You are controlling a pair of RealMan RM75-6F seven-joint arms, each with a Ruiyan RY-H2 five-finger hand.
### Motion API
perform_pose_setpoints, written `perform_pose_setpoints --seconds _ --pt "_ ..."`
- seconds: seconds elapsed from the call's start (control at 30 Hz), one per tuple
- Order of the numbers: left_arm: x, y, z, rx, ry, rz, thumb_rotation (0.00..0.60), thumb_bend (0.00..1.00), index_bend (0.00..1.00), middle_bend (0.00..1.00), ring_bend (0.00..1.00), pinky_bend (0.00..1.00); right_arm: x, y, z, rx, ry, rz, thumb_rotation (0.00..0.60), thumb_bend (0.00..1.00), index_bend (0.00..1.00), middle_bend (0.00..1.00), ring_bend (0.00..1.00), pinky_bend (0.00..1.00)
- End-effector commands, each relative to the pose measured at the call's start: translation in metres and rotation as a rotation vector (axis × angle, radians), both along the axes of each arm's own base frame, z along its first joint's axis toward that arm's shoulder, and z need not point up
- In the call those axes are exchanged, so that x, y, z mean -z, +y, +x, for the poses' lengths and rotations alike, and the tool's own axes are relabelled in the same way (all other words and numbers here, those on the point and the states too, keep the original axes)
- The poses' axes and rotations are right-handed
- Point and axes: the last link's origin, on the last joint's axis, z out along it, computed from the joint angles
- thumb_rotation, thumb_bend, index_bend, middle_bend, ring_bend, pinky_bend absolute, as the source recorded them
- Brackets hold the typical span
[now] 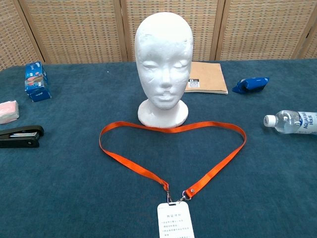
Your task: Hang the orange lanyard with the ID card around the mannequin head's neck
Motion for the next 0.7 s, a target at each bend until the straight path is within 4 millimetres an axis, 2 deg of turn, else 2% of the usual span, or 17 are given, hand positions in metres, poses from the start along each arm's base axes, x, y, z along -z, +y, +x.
perform_pose_setpoints --seconds 0.03,0.23,0.37,0.6,0.7 --pt "0.0 0.0 0.0 -0.002 0.0 0.0 0.6 0.0 0.0 0.0 0.0 0.0 0.001 0.0 0.0 0.001 0.001 0.002 0.6 0.0 0.05 0.0 0.0 0.0" --pt "0.0 0.002 -0.003 -0.01 0.004 0.001 0.6 0.0 0.0 0.0 0.0 0.0 0.008 -0.004 -0.001 0.007 0.018 0.032 0.6 0.0 0.06 0.0 0.0 0.0" --pt "-0.001 0.005 -0.004 -0.019 0.004 0.006 0.6 0.0 0.0 0.0 0.0 0.0 0.016 -0.018 0.005 -0.008 0.044 0.078 0.6 0.0 0.1 0.0 0.0 0.0" --pt "-0.001 0.013 -0.008 -0.046 0.012 0.013 0.6 0.0 0.0 0.0 0.0 0.0 0.035 -0.075 0.045 -0.084 0.093 0.222 0.6 0.02 0.26 0.0 0.0 0.0" --pt "0.001 0.016 -0.011 -0.06 0.016 0.004 0.6 0.0 0.0 0.0 0.0 0.0 0.048 -0.099 0.062 -0.094 0.098 0.281 0.6 0.13 0.36 0.0 0.0 0.0"
